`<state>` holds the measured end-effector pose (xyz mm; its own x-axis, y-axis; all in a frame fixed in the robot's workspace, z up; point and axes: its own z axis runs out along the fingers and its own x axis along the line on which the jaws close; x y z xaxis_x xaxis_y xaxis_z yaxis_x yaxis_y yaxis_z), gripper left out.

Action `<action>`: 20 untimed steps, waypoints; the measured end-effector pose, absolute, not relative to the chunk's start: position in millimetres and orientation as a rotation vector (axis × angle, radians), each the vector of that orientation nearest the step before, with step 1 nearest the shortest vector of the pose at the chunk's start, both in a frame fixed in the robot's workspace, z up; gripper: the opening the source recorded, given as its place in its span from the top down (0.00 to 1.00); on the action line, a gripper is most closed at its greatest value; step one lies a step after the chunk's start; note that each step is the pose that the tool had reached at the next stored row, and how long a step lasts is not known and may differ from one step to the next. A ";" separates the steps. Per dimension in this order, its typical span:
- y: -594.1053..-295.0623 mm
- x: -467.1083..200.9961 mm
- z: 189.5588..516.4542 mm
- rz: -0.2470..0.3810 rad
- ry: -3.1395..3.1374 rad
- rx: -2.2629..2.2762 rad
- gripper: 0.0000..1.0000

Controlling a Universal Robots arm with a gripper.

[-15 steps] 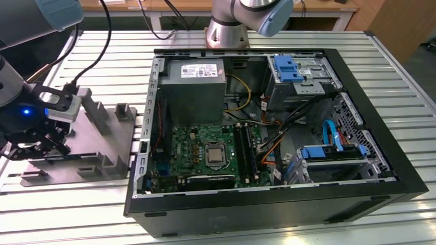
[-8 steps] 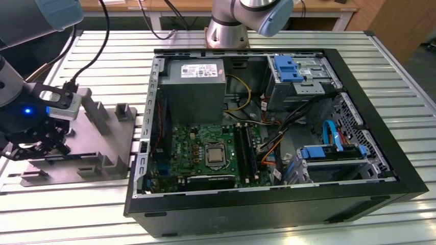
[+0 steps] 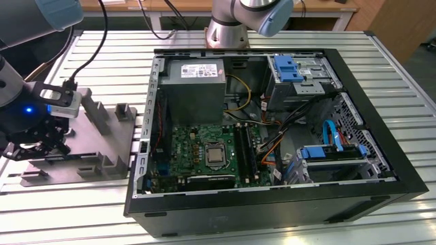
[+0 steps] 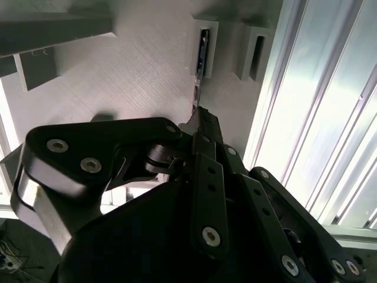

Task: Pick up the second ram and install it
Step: 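Pick up the second ram and move it above second insertion slot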

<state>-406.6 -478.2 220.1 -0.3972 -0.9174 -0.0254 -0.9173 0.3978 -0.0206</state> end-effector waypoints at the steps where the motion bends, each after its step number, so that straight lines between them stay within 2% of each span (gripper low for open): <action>1: -478.2 -406.6 220.1 -0.005 2.593 -1.715 0.89; 20: -478.2 -406.6 220.1 -0.002 2.481 -1.873 0.89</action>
<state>-406.6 -478.2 220.1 -0.2737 -0.9615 -0.0255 -0.9614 0.2742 -0.0206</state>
